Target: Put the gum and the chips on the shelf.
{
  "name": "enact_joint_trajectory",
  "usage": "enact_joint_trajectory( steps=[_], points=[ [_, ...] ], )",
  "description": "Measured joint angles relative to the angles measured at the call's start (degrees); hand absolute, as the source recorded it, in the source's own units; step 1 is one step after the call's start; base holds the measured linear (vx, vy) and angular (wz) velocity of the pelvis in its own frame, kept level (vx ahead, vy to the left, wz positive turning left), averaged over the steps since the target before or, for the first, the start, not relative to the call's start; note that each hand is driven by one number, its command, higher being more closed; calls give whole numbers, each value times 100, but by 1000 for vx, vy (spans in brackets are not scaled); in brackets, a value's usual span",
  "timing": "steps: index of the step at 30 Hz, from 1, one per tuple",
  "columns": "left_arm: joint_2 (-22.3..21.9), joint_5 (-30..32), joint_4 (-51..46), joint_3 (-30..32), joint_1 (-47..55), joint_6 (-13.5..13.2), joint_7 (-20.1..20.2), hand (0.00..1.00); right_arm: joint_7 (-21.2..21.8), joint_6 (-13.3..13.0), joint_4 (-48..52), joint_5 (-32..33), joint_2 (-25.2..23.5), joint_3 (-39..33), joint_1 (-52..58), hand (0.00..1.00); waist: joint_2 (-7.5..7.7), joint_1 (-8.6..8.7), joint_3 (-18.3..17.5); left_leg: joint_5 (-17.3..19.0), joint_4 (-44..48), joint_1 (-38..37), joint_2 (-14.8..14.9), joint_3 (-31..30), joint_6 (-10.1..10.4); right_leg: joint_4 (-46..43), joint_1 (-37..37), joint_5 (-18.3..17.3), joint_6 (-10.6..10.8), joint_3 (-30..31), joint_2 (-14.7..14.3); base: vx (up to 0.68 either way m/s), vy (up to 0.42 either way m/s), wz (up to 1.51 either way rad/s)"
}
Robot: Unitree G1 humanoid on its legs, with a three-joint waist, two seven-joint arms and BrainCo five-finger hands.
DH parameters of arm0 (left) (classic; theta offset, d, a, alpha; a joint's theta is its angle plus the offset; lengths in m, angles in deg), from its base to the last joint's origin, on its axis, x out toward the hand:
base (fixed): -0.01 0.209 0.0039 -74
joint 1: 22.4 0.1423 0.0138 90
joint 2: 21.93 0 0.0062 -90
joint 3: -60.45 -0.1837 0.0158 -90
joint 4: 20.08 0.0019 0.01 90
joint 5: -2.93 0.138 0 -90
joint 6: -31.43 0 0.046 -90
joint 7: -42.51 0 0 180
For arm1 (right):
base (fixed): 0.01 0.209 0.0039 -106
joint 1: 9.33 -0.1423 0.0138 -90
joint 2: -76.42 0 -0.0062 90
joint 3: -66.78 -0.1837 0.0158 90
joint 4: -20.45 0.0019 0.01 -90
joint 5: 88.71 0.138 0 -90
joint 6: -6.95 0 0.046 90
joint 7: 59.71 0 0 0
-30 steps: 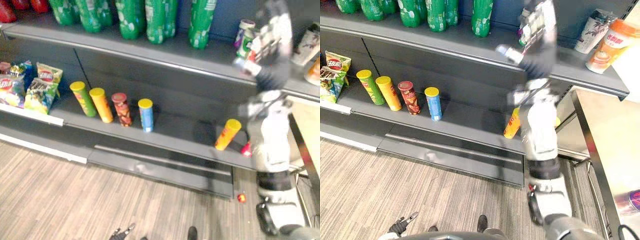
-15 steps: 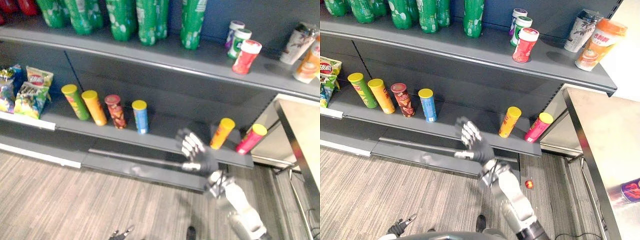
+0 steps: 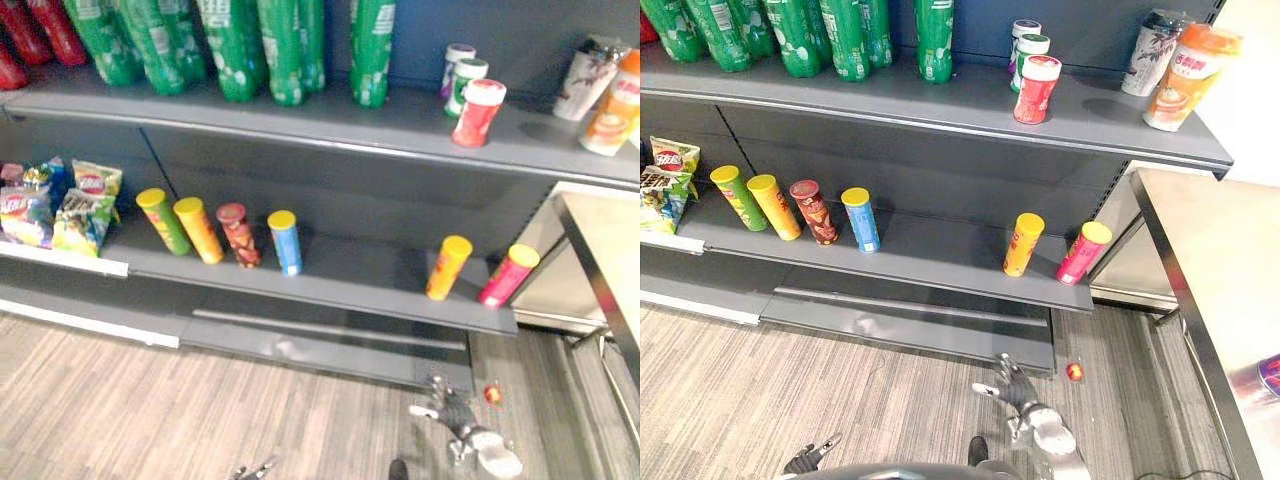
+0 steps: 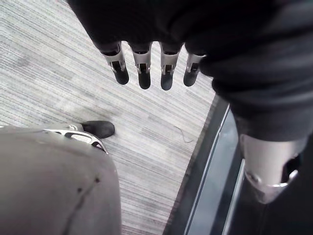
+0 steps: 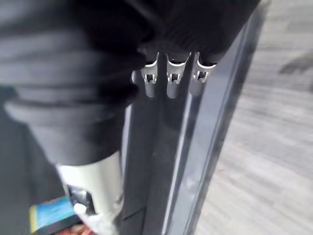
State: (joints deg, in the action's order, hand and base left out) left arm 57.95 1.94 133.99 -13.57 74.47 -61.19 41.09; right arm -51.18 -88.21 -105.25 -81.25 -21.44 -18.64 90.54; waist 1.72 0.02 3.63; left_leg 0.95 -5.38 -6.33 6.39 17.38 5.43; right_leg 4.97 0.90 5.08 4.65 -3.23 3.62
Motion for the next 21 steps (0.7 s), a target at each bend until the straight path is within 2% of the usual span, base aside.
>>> enact_joint_trajectory(
  steps=[4,9,11,16,21],
  points=[
    [-3,-14,0,-103,2,-6,6,0,-294,0,-1160,-127,-9,-784,-99,0,-60,-9,10,7,0,8,1,-28,2,-1,-4,-12,-17,-26,0,1,-1,2],
    [-6,-59,1,-104,8,-9,14,0,-461,34,-2041,-184,-25,-1453,-105,0,-84,-7,13,11,-1,14,0,-67,1,0,-20,-22,-27,-76,7,0,0,4],
    [-8,-61,3,-103,11,-15,21,0,-473,104,-2177,-111,-37,-1571,-95,0,-101,-6,18,11,-1,13,-3,-74,1,1,-25,-22,-28,-84,11,0,0,2],
    [-70,-123,117,-23,12,-116,51,0,-494,105,-2498,543,-277,-2048,-117,0,-166,2,11,9,-2,4,-8,-80,-1,3,-37,-26,-32,-93,15,0,0,0],
    [-110,-195,176,10,16,-180,53,0,-598,91,-2634,684,-415,-2424,-147,0,-188,7,12,11,-4,5,-11,-76,0,22,-41,-26,-32,-93,17,0,0,0]
  ],
)
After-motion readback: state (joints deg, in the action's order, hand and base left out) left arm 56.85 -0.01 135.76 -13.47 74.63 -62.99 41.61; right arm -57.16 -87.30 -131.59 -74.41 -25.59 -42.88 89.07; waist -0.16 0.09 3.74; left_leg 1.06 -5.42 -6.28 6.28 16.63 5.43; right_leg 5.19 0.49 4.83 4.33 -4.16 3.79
